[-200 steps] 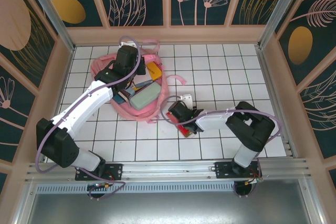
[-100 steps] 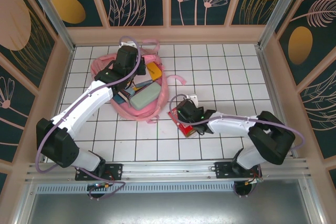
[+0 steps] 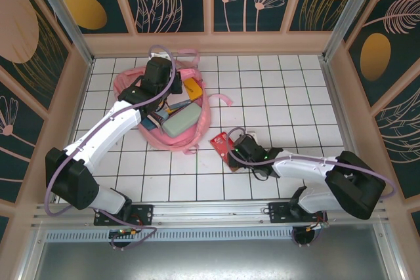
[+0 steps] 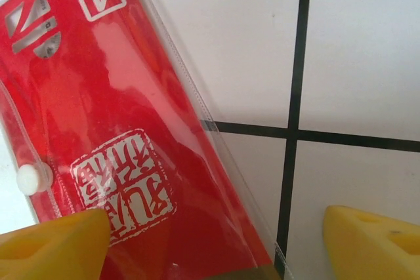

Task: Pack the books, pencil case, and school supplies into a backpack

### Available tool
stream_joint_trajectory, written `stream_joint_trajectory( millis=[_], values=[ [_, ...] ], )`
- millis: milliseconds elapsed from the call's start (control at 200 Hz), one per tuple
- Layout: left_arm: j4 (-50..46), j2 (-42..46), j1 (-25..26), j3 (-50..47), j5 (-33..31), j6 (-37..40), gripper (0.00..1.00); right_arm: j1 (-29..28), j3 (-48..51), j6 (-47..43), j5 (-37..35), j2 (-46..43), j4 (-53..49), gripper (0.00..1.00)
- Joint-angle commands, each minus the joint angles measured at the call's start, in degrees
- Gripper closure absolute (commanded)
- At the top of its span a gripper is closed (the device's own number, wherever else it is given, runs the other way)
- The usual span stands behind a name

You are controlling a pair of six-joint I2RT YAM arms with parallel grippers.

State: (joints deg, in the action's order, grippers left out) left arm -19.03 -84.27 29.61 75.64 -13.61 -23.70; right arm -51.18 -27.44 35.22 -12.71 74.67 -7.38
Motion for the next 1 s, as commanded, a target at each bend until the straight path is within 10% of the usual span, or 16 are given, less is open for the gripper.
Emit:
stream_joint_trajectory(
  millis=[0,641,991],
  values=[
    [6.71,1.03,-0.43,0.04,1.05,-1.08,1.0,-0.06,1.6,2.6,9.59,1.94,6.57,0.19],
    [6.69,0.25,-0.51,0.03,1.43,-1.04,1.0,0.05,-1.07,2.92,14.9,6.19,13.45,0.76],
    [6.77,0.46,-0.51,-0.1,1.66,-1.21,1.0,-11.33,-12.33,4.85,-6.41,9.64,-1.46,0.67]
  ],
)
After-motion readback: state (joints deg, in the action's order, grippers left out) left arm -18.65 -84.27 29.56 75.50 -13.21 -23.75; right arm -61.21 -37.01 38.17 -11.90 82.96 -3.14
